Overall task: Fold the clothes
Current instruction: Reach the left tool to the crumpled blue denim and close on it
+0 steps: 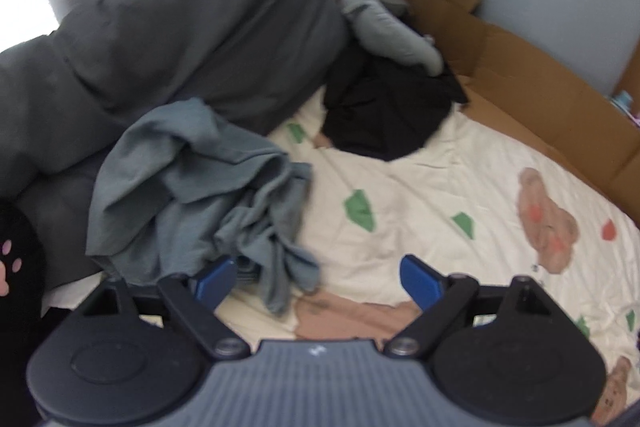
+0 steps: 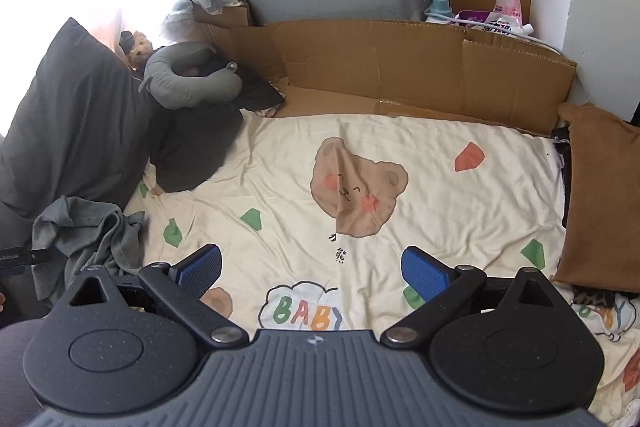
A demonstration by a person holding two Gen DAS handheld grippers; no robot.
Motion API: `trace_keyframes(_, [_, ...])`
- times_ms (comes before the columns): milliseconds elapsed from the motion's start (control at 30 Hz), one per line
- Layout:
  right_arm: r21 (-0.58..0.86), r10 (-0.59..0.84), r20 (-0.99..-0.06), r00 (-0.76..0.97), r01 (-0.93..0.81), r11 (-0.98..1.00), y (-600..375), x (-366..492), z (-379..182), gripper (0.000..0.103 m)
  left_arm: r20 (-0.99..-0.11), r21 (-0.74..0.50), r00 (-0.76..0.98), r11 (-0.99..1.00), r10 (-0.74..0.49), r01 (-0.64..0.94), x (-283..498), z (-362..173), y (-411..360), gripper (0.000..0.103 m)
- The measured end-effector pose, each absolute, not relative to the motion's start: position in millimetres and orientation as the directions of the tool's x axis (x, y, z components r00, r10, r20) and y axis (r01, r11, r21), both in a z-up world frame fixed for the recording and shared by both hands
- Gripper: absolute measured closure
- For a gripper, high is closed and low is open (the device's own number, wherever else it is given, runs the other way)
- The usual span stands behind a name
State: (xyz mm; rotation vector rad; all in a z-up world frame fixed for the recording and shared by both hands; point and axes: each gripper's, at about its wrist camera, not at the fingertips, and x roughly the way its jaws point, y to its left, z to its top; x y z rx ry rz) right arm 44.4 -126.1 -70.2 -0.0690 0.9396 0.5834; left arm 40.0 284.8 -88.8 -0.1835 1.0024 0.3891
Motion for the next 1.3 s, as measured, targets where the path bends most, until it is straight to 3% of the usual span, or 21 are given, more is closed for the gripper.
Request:
trace_keyframes(533, [0.192,0.415,-0.767,0.488,-0.443,0.876,-130,80,-150,0.008,-0.848,0.037,0.445,0.869,0.288,-0.493,46,-174,348,0.015])
trace_keyframes(700, [0.265,0.459,-0.774,0.437,-0.434,0.861,-125,90,-180,0.019,-0.84,0.023,0.454,0.856,0.297,-0.517,55,-198,362,0.015])
trace_keyframes(933, [0.292,0.505,-0.791,0.344,-0.513,0.807,-99,91,-212,0.019,-0.837,0.035,0.446,0.846,0.316,-0.532,71,-224,375,0.015])
trace_keyframes(1167, [0.356,0.555,-0.795,0.245,-0.553,0.754,-74,85,-237,0.013,-0.848,0.058,0.411,0.829,0.334,-0.556,85,-255,390,0.015])
trace_keyframes(1300, [0.355,0.548,-0.806,0.223,-0.558,0.75,-68,80,-245,0.012,-0.848,0.075,0.401,0.828,0.345,-0.556,92,-269,396,0.024])
